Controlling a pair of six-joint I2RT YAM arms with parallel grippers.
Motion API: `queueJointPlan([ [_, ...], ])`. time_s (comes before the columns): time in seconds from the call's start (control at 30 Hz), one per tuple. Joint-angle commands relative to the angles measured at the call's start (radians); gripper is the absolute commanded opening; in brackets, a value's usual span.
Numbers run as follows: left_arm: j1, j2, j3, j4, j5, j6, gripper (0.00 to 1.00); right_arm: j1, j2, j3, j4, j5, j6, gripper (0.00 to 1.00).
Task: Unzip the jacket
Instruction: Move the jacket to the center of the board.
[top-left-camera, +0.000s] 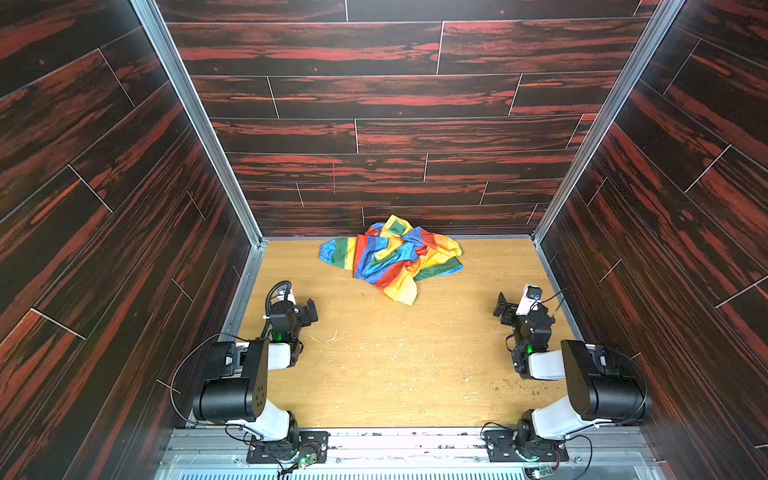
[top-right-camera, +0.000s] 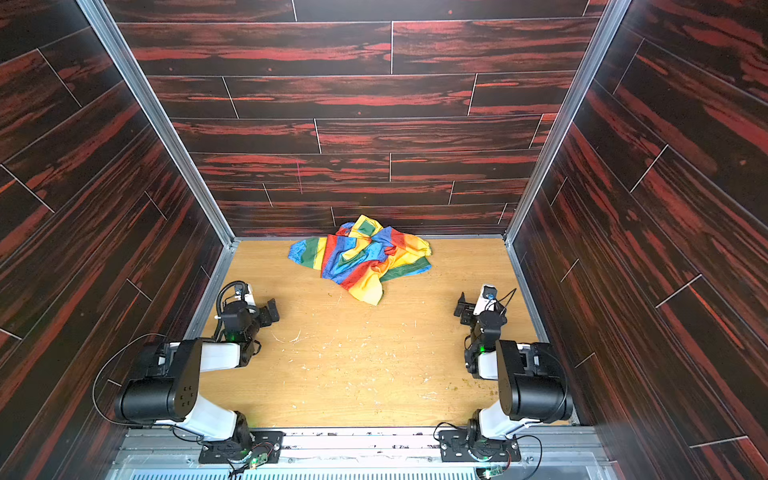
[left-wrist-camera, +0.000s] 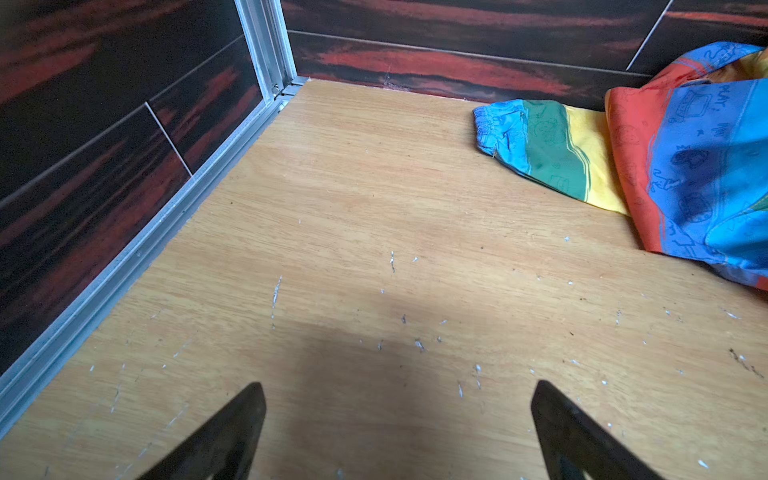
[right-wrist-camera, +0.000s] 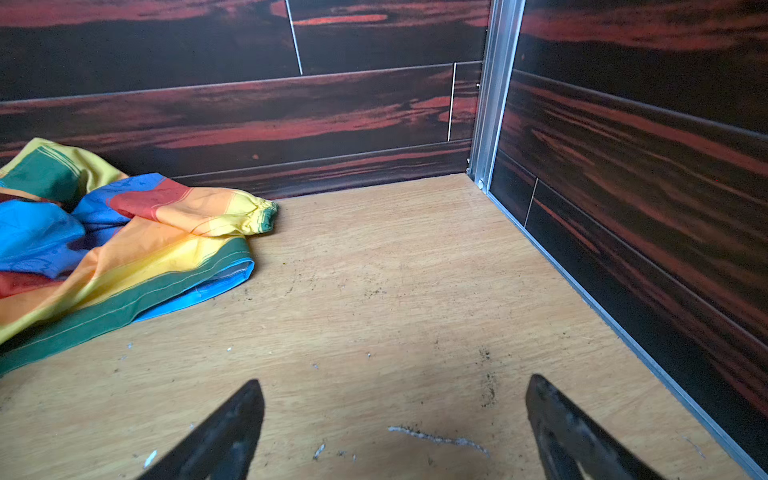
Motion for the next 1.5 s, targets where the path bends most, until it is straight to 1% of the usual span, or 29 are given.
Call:
queueJointPlan([
  [0.0, -0.002, -0.021, 0.018, 0.001, -0.004, 0.001, 1.00, -0.002, 0.017, 0.004, 0.012, -0.003, 0.003, 0.99],
  [0.73, -0.003, -0.025, 0.015, 0.002, -0.004, 0.003, 1.00, -0.003, 0.016, 0.006, 0.008, -0.009, 0.007, 0.99],
  [0.77, -0.004, -0.028, 0.016, 0.016, -0.004, 0.005, 1.00, -0.002, 0.013, -0.001, 0.026, 0.003, 0.004, 0.99],
  [0.8, -0.006, -0.046, 0.028, 0.041, -0.031, 0.005, 1.00, 0.017, -0.019, -0.013, 0.024, 0.076, 0.005, 0.99],
  [0.83, -0.013, -0.108, 0.067, -0.111, -0.035, 0.012, 1.00, 0.036, -0.068, -0.022, 0.002, 0.108, -0.013, 0.99],
  [0.87, -0.026, -0.181, 0.107, -0.266, -0.064, 0.008, 1.00, 0.069, -0.118, -0.017, -0.043, 0.173, -0.038, 0.99],
  [0.9, -0.037, -0.261, 0.131, -0.343, -0.113, -0.003, 1.00, 0.105, -0.177, 0.011, -0.122, 0.239, -0.065, 0.99],
  [0.93, -0.038, -0.319, 0.132, -0.349, -0.135, -0.020, 1.00, 0.129, -0.233, 0.058, -0.250, 0.263, -0.056, 0.99],
  [0.97, -0.038, -0.372, 0.126, -0.340, -0.155, -0.036, 1.00, 0.129, -0.278, 0.116, -0.396, 0.239, 0.004, 0.99],
  [1.0, -0.038, -0.411, 0.132, -0.345, -0.189, -0.068, 1.00, 0.116, -0.301, 0.197, -0.572, 0.175, 0.073, 0.99],
  [1.03, -0.039, -0.435, 0.148, -0.376, -0.234, -0.110, 1.00, 0.107, -0.301, 0.269, -0.686, 0.105, 0.111, 0.99],
  [1.07, -0.038, -0.458, 0.178, -0.451, -0.276, -0.154, 1.00, 0.104, -0.279, 0.352, -0.779, 0.031, 0.147, 0.99],
  [1.1, -0.039, -0.472, 0.219, -0.551, -0.299, -0.185, 1.00, 0.100, -0.244, 0.421, -0.848, -0.076, 0.169, 0.99],
  [1.17, -0.039, -0.484, 0.289, -0.717, -0.314, -0.242, 1.00, 0.100, -0.152, 0.564, -0.954, -0.286, 0.202, 0.99],
  [1.23, -0.041, -0.493, 0.336, -0.814, -0.292, -0.279, 1.00, 0.101, -0.023, 0.696, -1.015, -0.498, 0.263, 0.98],
  [1.3, -0.042, -0.488, 0.353, -0.845, -0.226, -0.324, 1.00, 0.112, 0.115, 0.815, -1.023, -0.698, 0.340, 0.96],
  [1.33, -0.044, -0.478, 0.358, -0.851, -0.196, -0.341, 1.00, 0.124, 0.158, 0.848, -1.014, -0.745, 0.365, 0.94],
  [1.37, -0.045, -0.462, 0.370, -0.874, -0.149, -0.370, 1.00, 0.142, 0.191, 0.871, -1.000, -0.764, 0.379, 0.94],
  [1.47, -0.048, -0.396, 0.404, -0.921, -0.029, -0.424, 1.00, 0.208, 0.289, 0.961, -1.026, -0.826, 0.378, 0.94],
])
